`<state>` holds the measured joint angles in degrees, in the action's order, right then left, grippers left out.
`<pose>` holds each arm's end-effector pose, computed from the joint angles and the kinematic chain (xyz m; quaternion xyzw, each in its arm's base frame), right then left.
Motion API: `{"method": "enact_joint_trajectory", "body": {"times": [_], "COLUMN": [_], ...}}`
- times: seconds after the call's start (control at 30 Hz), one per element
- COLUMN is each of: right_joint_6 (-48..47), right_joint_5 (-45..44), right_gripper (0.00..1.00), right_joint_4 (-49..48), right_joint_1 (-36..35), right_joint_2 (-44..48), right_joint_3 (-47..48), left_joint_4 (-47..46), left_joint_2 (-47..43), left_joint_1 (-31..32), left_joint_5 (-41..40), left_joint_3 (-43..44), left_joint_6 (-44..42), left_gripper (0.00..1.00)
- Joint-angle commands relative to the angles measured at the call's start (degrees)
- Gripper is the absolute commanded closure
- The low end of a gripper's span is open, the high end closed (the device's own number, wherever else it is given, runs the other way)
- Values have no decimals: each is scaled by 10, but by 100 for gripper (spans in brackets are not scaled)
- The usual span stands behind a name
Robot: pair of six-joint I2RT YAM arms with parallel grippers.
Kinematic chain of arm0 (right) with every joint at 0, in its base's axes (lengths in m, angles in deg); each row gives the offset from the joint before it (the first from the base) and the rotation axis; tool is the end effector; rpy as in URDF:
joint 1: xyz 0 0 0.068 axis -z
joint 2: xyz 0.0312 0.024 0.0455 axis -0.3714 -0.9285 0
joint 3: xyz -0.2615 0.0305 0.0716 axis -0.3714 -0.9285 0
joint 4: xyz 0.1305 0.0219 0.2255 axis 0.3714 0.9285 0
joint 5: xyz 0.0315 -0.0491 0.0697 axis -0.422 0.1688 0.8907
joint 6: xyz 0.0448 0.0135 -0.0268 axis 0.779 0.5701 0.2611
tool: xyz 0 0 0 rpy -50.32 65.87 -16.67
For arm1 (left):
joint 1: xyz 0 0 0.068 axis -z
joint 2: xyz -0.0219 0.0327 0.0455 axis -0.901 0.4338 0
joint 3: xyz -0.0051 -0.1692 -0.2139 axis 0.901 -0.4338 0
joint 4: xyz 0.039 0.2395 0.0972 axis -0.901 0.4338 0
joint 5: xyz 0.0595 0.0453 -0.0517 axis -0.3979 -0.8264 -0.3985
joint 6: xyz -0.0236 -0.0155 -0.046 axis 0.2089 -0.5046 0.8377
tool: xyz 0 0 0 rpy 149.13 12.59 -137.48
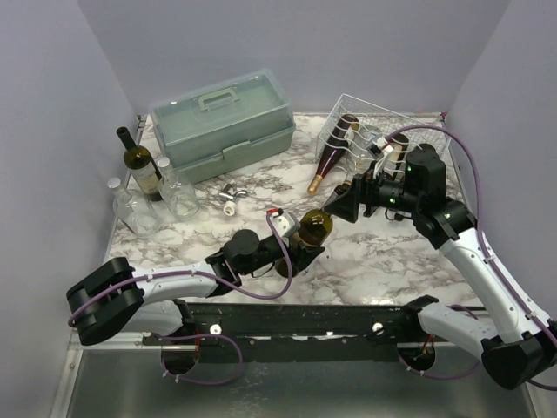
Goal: Take the wine bottle off the wine rack
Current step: Place the wine bottle at the center of the board.
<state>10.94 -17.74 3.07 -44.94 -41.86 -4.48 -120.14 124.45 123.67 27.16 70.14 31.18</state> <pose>0.1886 0.1040 0.3714 -0.2357 0.7720 0.4214 0.4134 0.1283 -0.2207 0.2284 0.3265 0.6319 -0.4051 0.5744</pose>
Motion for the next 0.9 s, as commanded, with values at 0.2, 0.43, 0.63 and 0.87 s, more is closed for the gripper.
{"method": "enact_joint_trajectory", "body": {"times": [0.2,0.43,0.63,0.87], "right_joint_6": [30,34,8,-26], "right_joint_5": [51,68,87,72], "right_gripper": [29,46,95,100], "right_joint_4": [-94,-128,-119,-111], "right_joint_1": [2,2,2,2], "right_joint_2": [-17,-36,-44,-41], "right_joint_3": [-38,-29,-23,1], "left_joint_4": [-129,-143,-151,-151], "left_joint_2": [21,34,38,46], "left_joint_1": [4,5,6,5], "left_joint_5": [-19,-17,-23,-14], "left_joint_3": [6,6,4,-4], "left_joint_6": [37,45,52,70], "left_gripper": [100,100,100,38]}}
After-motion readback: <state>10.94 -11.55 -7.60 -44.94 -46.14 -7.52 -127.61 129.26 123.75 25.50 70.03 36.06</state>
